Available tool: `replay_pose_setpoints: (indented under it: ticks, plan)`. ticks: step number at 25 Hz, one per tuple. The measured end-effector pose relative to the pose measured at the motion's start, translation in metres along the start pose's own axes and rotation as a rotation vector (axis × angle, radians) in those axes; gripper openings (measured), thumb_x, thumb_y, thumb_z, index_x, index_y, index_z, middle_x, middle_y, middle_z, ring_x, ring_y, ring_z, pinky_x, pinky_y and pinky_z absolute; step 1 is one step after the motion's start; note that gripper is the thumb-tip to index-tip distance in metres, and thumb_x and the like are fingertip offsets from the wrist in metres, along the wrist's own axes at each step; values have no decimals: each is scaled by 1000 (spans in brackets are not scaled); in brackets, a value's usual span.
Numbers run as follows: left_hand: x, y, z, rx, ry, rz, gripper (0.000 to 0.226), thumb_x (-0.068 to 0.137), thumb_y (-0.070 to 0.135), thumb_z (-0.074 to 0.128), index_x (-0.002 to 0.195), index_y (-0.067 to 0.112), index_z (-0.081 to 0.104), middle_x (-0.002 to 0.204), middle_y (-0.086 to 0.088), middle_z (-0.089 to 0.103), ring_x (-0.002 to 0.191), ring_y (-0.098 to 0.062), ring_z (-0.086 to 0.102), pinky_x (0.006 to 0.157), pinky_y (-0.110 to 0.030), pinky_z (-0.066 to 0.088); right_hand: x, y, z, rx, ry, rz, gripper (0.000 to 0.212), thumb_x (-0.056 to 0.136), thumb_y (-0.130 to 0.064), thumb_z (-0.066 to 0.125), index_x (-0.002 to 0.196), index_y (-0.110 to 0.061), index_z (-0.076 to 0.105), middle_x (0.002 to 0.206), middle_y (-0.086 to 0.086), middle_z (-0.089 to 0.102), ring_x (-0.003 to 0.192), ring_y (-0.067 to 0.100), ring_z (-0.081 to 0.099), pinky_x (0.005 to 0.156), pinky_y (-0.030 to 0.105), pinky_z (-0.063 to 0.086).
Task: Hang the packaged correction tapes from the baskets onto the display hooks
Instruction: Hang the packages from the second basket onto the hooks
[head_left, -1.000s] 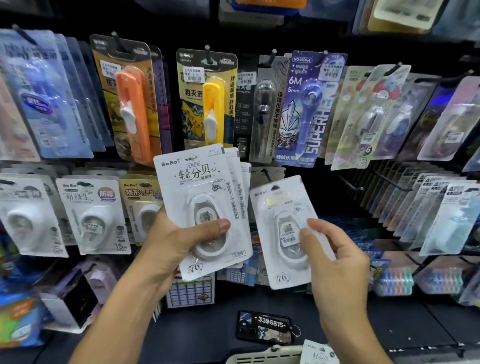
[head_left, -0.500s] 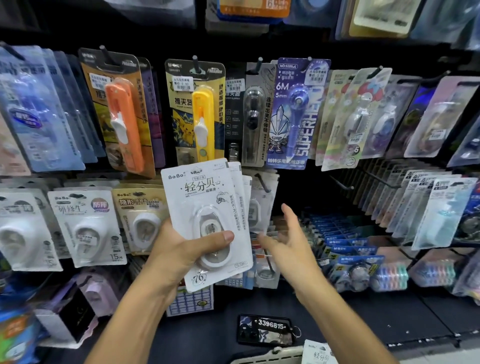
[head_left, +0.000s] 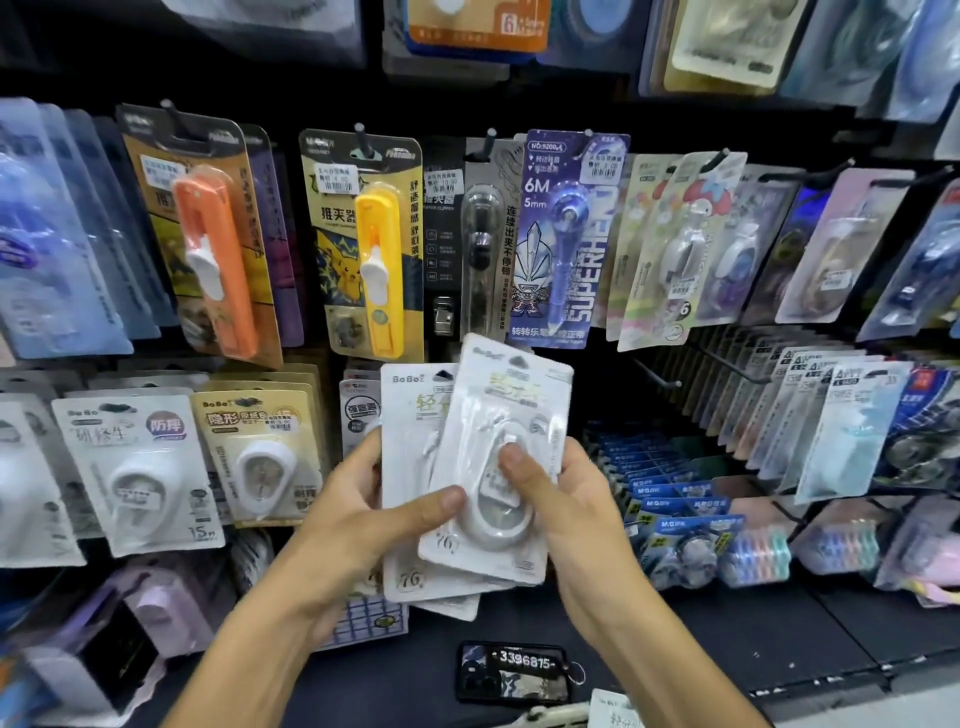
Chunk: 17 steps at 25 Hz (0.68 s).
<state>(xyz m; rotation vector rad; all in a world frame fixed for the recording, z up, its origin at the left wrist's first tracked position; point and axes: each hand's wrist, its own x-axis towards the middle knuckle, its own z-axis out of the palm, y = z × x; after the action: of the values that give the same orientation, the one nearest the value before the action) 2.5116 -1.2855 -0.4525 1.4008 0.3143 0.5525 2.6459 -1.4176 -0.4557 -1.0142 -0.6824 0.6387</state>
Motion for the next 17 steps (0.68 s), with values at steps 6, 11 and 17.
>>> replay_pose_setpoints:
  ticks: [6,11,17]
  plan:
    - [-2,-4,3,-48,95,-48,60,52,19,97,106,36,77,114,-4,79,104,-26,76,76,-37,65,0,-3,-23,119,23,133,37,87,-29,70,121,-14,70,119,14,74,105,32,73,77,40,62]
    - [-2,3,1,26,230,-21,69,53,10,92,117,26,69,107,-3,80,95,-29,78,78,-45,62,-4,-2,-38,0,109,92,35,82,-28,77,115,-16,73,113,13,76,100,33,74,78,42,63]
    - [-4,19,-17,26,384,239,62,49,17,94,103,41,75,109,4,80,96,-22,78,84,-45,58,2,-16,-42,-426,182,-42,41,84,-35,79,118,-44,58,101,-4,79,91,20,76,75,44,60]
